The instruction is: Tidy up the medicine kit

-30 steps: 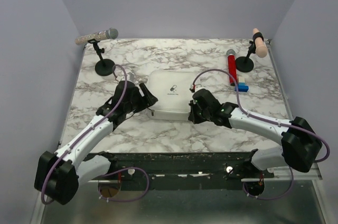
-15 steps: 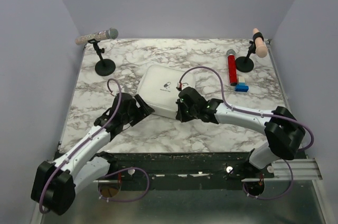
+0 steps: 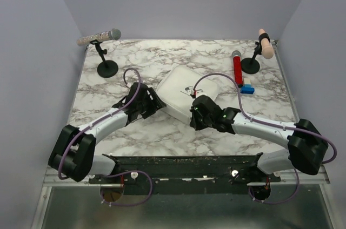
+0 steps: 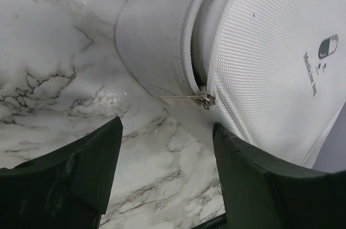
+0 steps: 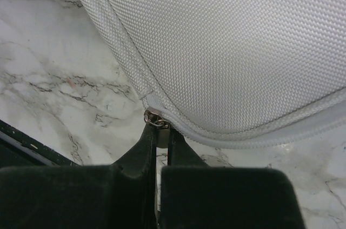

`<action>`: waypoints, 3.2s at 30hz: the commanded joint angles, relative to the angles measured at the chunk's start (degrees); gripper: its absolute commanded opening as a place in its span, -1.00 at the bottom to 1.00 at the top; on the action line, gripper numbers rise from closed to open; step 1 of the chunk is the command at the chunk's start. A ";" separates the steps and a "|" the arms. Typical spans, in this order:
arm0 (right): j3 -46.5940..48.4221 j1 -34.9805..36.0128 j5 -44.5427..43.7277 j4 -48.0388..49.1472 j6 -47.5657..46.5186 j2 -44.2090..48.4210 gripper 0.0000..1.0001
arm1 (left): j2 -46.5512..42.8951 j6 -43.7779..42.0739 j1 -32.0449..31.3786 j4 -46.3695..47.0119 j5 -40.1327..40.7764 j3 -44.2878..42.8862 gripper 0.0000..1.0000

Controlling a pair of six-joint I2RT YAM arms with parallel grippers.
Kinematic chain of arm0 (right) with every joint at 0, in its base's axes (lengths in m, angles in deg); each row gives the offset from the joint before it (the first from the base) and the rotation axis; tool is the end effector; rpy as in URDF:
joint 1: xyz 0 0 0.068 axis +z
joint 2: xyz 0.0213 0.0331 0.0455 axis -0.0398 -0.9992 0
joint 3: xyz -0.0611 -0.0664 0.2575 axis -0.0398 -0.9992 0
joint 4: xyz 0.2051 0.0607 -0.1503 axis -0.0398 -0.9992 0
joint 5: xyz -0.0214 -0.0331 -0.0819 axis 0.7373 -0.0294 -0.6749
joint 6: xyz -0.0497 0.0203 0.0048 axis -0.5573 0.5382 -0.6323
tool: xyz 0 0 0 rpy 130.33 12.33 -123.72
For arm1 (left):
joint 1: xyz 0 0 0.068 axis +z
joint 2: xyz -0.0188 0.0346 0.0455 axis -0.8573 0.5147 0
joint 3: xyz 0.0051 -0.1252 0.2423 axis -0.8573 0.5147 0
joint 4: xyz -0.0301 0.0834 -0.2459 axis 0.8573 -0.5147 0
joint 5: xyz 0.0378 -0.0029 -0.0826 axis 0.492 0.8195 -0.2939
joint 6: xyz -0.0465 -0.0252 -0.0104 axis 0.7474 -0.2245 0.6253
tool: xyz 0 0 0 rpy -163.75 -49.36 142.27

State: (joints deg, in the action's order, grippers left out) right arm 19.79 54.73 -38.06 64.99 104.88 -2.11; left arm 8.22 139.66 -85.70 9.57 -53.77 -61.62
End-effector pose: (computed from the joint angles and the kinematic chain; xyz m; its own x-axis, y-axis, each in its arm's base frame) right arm 0.1743 0.2195 0.2078 -0.7599 -0.2167 -0.6128 -0.4300 0.8746 0.2239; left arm 0.2313 -0.1196 0.1905 -0.7518 -0.5711 -0.3297 -0.2666 0.7205 -0.6402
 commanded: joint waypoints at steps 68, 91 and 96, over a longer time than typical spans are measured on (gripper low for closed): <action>-7.91 -5.23 -12.66 -11.44 8.44 10.42 -0.99 | 23.59 -21.72 8.04 -1.23 10.43 -26.31 -1.00; -8.27 -18.96 -3.78 -4.85 2.03 10.60 -0.99 | 16.05 -18.39 9.45 -9.06 7.08 -30.54 0.24; -8.09 -18.87 -2.12 -4.24 1.33 10.43 -0.99 | 5.85 -11.54 4.46 -9.85 8.39 -24.39 0.95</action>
State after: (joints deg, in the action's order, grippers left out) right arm 11.16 36.17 -39.35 63.72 108.14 8.23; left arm 23.89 122.40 -76.14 1.75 -49.00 -90.47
